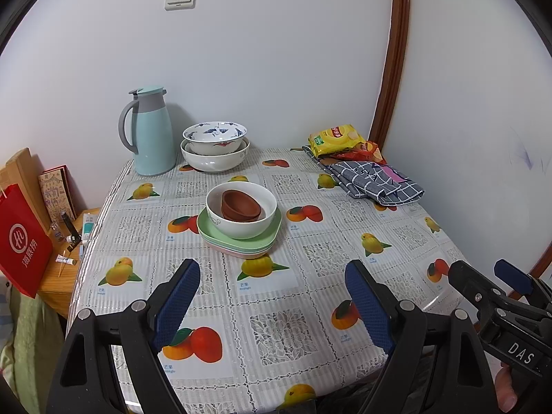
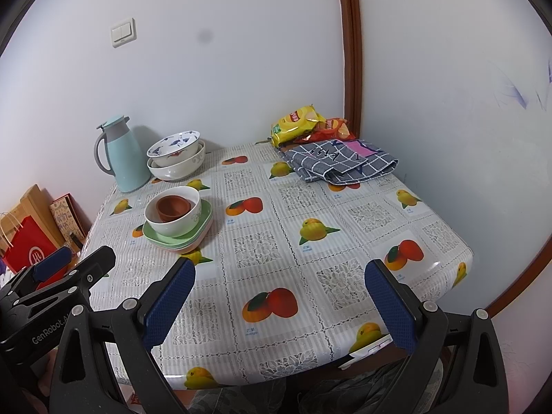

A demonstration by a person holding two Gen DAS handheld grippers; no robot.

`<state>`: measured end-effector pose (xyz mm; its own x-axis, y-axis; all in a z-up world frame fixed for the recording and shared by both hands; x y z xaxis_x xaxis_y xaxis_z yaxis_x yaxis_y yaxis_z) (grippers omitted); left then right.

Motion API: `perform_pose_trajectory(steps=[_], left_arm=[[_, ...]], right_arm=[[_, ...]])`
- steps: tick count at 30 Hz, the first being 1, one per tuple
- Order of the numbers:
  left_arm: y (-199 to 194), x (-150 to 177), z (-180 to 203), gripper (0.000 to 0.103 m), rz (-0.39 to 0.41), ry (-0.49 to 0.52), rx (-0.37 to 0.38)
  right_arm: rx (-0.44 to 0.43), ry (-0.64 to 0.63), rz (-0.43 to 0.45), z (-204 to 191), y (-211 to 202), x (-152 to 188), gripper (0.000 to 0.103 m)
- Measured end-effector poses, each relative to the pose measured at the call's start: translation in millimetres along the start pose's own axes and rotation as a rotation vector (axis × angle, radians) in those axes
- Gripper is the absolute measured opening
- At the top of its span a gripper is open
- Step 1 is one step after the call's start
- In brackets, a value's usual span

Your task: Organize plates and bowls

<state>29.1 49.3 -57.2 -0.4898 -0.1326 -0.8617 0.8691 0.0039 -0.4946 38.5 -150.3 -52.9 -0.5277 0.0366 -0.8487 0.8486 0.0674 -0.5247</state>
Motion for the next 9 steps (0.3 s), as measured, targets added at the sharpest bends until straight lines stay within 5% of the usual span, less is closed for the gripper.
perform_pose_trajectory(steps=[9], left_arm=[[-2.5, -2.7, 0.5, 0.085, 0.01, 0.007, 0.004]], right_arm=[[0.001, 0.003, 0.005, -0.8, -2.5, -0.5, 0.098]])
Point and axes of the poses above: each gripper's, at about its wrist camera, not at the fingertips, and y roughly the way its jaws point, z to its right, x to its underside, the point moved 9 cm from there along y, roughly the way its jaws point, and after that the axes turned 8 degrees about z, right-handed, at the moved point
